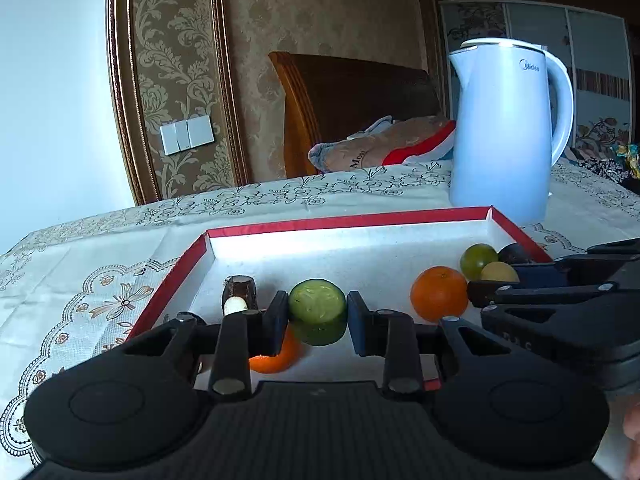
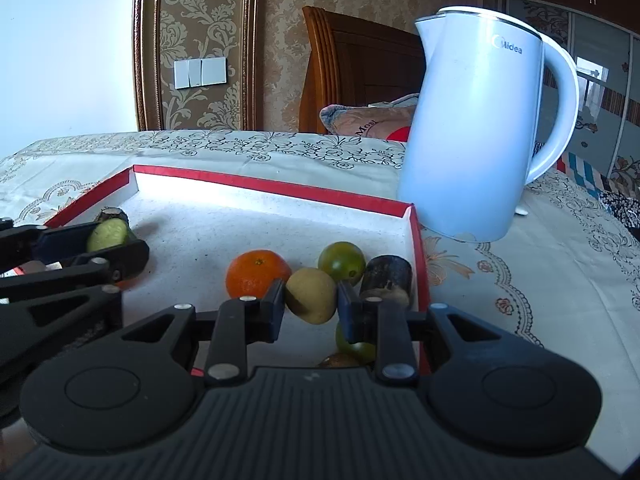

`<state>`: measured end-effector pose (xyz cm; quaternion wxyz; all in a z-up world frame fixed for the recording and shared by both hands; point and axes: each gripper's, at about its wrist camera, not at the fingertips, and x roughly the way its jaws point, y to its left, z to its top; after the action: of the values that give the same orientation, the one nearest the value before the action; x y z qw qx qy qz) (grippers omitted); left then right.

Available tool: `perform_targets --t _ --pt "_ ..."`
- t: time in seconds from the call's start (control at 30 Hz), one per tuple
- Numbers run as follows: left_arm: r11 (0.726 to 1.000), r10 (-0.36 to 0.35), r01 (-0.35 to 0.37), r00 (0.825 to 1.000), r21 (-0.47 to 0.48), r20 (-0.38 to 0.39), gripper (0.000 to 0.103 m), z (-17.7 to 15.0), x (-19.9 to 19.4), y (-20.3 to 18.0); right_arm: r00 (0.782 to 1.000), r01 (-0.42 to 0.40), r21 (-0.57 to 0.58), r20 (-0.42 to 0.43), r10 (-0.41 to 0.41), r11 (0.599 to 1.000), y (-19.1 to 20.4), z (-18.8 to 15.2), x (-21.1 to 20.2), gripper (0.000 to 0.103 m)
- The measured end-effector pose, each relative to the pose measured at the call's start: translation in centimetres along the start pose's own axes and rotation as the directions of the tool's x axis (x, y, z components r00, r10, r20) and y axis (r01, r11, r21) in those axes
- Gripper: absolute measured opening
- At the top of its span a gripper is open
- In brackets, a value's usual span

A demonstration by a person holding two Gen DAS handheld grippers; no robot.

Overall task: Organize fruits
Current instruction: 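Carry brown fruit into tray with right tool while left tool carries cucumber slice in, then open both tools to release the pieces and withdraw from the tray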

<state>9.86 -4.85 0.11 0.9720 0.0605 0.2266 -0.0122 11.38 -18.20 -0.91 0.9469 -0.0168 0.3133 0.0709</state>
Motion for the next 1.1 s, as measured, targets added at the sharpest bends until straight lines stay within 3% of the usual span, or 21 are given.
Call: perform_targets --t 0.23,0.33,0.4,0.5,0.9,1.1 --pt "0.999 -0.012 0.012 1.0 -0.044 -0.005 0.034 -0.1 -0.1 0.7 1.0 -0.002 0.006 0.006 0.002 1.0 -0.1 0.0 0.0 0.028" --pt "0.998 -0.011 0.01 1.0 -0.069 -0.016 0.043 -0.2 -0.1 1.0 1.0 -0.004 0.011 0.009 0.004 1.0 -0.1 -0.1 -0.1 0.033" --pt "0.997 0.001 -0.002 1.0 -0.077 -0.01 0.058 -0.2 -0.2 1.2 1.0 -0.008 0.015 0.015 0.008 1.0 -0.1 -0.1 -0.3 0.043" --pt "0.996 0.028 -0.026 0.999 -0.08 0.033 0.068 -0.2 -0.9 1.2 1.0 -0.012 0.007 0.017 0.012 1.0 0.0 -0.1 -0.3 0.051" --pt "0.992 0.056 -0.047 0.996 -0.117 0.074 0.076 -0.6 -3.8 2.5 0.996 -0.054 0.05 0.072 0.05 0.997 -0.4 -0.5 -3.1 0.075" --pt "0.99 0.077 -0.068 0.994 -0.125 0.076 0.077 -1.7 -5.9 3.3 0.994 -0.08 0.05 0.072 0.077 0.996 0.4 -1.8 -5.1 0.08"
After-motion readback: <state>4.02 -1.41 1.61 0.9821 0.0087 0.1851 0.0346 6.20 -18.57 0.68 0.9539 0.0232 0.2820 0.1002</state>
